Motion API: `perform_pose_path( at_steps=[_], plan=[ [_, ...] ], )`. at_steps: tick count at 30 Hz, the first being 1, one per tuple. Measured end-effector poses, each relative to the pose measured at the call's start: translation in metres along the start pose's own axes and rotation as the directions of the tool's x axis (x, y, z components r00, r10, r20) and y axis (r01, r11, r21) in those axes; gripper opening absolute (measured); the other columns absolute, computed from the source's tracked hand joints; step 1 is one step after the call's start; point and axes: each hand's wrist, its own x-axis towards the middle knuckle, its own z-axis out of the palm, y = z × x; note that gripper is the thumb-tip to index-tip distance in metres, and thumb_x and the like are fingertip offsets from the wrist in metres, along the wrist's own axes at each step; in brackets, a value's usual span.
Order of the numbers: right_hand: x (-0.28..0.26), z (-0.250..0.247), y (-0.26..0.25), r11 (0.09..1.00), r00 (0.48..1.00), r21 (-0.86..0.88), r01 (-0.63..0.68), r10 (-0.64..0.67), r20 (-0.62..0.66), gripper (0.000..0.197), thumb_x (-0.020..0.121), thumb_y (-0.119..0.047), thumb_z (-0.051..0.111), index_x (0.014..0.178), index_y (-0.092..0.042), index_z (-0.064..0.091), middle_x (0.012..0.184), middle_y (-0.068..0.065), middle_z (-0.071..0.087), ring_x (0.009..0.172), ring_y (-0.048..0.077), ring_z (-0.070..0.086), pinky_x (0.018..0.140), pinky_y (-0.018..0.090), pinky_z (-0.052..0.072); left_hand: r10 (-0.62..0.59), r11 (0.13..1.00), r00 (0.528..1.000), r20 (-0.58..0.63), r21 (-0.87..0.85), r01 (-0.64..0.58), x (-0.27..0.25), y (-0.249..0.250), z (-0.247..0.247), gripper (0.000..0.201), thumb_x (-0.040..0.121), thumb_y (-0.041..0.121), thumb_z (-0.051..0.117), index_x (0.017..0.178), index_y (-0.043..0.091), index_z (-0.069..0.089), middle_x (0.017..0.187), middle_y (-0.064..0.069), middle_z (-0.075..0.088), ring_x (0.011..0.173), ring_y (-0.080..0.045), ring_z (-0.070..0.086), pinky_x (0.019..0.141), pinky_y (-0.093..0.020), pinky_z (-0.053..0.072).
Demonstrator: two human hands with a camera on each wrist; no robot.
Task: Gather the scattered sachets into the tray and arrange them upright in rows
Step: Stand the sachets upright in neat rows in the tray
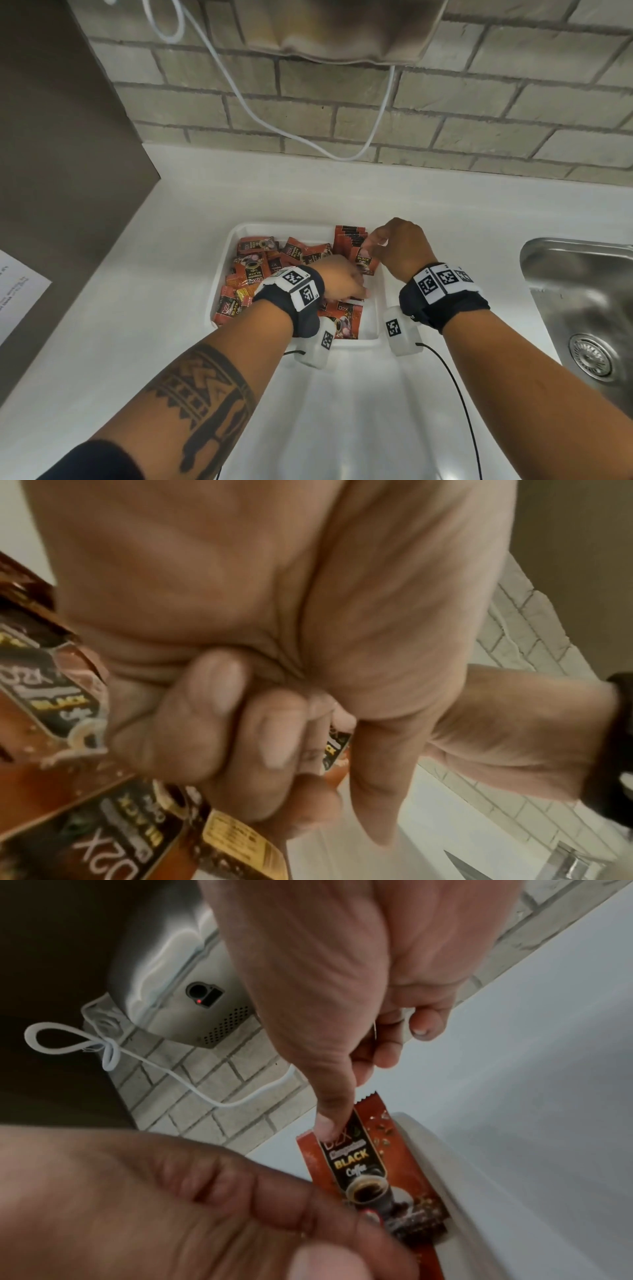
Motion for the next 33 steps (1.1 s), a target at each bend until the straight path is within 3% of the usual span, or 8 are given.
perform_pose_path(
  at_steps=[2, 7, 11, 14, 17, 22, 26, 33],
  plan=[
    [0.002, 0.004, -0.001, 1.0, 1.0, -0.016, 0.014, -0.014, 0.005, 0.013, 0.088, -0.015, 0.069, 0.08, -0.023, 0.076, 0.075, -0.015, 0.061, 0.072, 0.003, 0.061, 0.055, 0.006, 0.035, 0.039, 0.999, 0.999, -0.006, 0.016, -0.038, 0.002, 0.004, 0.001, 0.039, 0.1, 0.036, 0.057, 0.131, 0.014, 0.066, 0.124, -0.009, 0.069, 0.11, -0.029, 0.065, 0.098, -0.037, 0.053],
    [0.003, 0.008, 0.0, 1.0, 1.0, -0.004, 0.003, -0.003, 0.004, 0.011, 0.089, -0.018, 0.069, 0.094, -0.023, 0.077, 0.093, -0.007, 0.064, 0.087, 0.011, 0.062, 0.075, 0.023, 0.045, 0.037, 0.999, 0.999, -0.024, 0.008, -0.036, 0.01, 0.003, 0.002, 0.036, 0.099, 0.032, 0.057, 0.126, 0.01, 0.068, 0.101, -0.01, 0.072, 0.088, -0.025, 0.063, 0.083, -0.031, 0.051],
    [-0.008, 0.007, 0.002, 1.0, 0.998, -0.024, -0.006, 0.005, -0.066, 0.011, 0.093, -0.023, 0.063, 0.099, -0.023, 0.072, 0.097, -0.005, 0.064, 0.087, 0.014, 0.06, 0.073, 0.025, 0.045, 0.028, 1.0, 0.999, -0.029, -0.006, -0.028, 0.015, 0.002, 0.002, 0.038, 0.099, 0.032, 0.057, 0.123, 0.005, 0.068, 0.1, -0.015, 0.072, 0.086, -0.025, 0.062, 0.084, -0.035, 0.052],
    [-0.012, 0.01, -0.001, 0.98, 0.997, -0.199, -0.018, 0.034, 0.076, 0.023, 0.094, -0.021, 0.051, 0.095, -0.024, 0.074, 0.099, -0.005, 0.07, 0.084, 0.016, 0.06, 0.072, 0.026, 0.045, 0.028, 1.0, 0.999, -0.018, 0.005, -0.028, 0.015, 0.001, 0.002, 0.032, 0.099, 0.028, 0.056, 0.113, 0.003, 0.07, 0.09, -0.014, 0.067, 0.078, -0.024, 0.059, 0.076, -0.031, 0.047],
    [-0.015, 0.013, -0.007, 0.911, 0.961, -0.409, 0.051, 0.067, 0.268, 0.028, 0.094, -0.02, 0.049, 0.104, -0.028, 0.075, 0.111, 0.0, 0.067, 0.094, 0.022, 0.06, 0.081, 0.03, 0.051, -0.001, 1.0, 1.0, -0.001, 0.024, 0.001, 0.017, 0.0, 0.003, 0.033, 0.097, 0.027, 0.058, 0.119, 0.006, 0.069, 0.108, -0.016, 0.072, 0.097, -0.031, 0.067, 0.09, -0.038, 0.054],
    [-0.019, 0.017, -0.011, 0.861, 0.963, -0.498, 0.101, 0.042, 0.267, 0.03, 0.096, -0.029, 0.049, 0.114, -0.032, 0.072, 0.117, 0.006, 0.051, 0.113, 0.028, 0.048, 0.093, 0.038, 0.048, -0.031, 0.998, 0.999, -0.02, 0.061, 0.033, 0.013, 0.001, 0.004, 0.02, 0.094, 0.019, 0.057, 0.09, 0.003, 0.068, 0.079, -0.012, 0.059, 0.073, -0.027, 0.054, 0.066, -0.03, 0.043],
    [-0.02, 0.025, -0.009, 0.855, 0.966, -0.511, 0.095, 0.045, 0.255, 0.029, 0.096, -0.032, 0.05, 0.115, -0.029, 0.071, 0.117, 0.005, 0.05, 0.116, 0.028, 0.044, 0.093, 0.038, 0.046, -0.027, 0.992, 1.0, 0.01, 0.125, 0.025, 0.009, 0.0, 0.005, 0.029, 0.097, 0.021, 0.053, 0.101, -0.002, 0.072, 0.087, -0.015, 0.067, 0.074, -0.028, 0.058, 0.073, -0.031, 0.047],
    [-0.016, 0.033, -0.004, 0.829, 0.969, -0.55, 0.099, 0.044, 0.241, 0.034, 0.094, -0.03, 0.05, 0.122, -0.035, 0.068, 0.118, 0.004, 0.046, 0.114, 0.027, 0.04, 0.084, 0.035, 0.038, 0.009, 0.961, 1.0, 0.004, 0.276, -0.009, -0.004, -0.002, 0.005, 0.036, 0.101, 0.031, 0.054, 0.123, 0.006, 0.067, 0.112, -0.013, 0.071, 0.105, -0.029, 0.065, 0.089, -0.033, 0.05]
  ],
)
